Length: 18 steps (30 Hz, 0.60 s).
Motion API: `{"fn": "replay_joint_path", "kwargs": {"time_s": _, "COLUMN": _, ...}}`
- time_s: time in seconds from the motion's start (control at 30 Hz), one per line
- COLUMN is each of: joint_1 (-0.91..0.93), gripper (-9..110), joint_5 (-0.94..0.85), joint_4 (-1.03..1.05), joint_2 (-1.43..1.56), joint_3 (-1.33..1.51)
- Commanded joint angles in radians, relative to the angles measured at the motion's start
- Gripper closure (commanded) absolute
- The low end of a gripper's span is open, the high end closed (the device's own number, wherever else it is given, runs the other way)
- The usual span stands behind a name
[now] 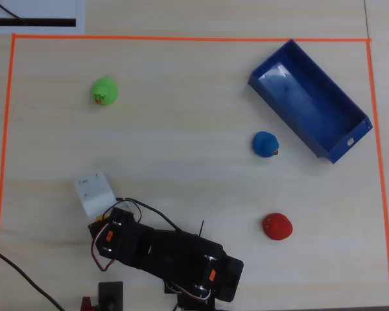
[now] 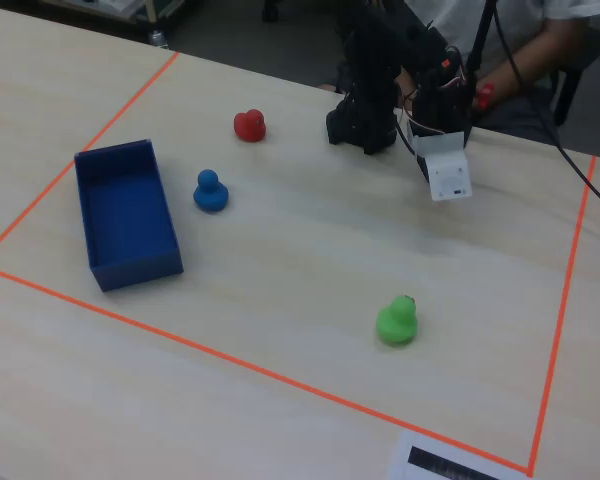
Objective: Grasp yellow duck and put it into box.
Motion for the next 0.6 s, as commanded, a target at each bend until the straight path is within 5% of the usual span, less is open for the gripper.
{"fn": "replay_joint_path", "kwargs": {"time_s": 0.0, "joint_1": 0.046, "gripper": 101, "joint_5": -0.009, "joint_4": 0.067, "joint_2": 0.051, "joint_3": -0.048}}
{"fn": "replay_joint_path", "kwargs": {"time_s": 0.33, "joint_1": 0.492, "gripper": 101, "joint_5": -0.232, "joint_4": 0.364, "joint_2": 0.288, "joint_3": -0.284}}
{"fn": "replay_joint_path", "kwargs": {"time_s": 0.57, "joint_1": 0.85, "gripper": 101, "joint_5": -0.356, "joint_4": 0.39, "joint_2": 0.348, "joint_3": -0.451}}
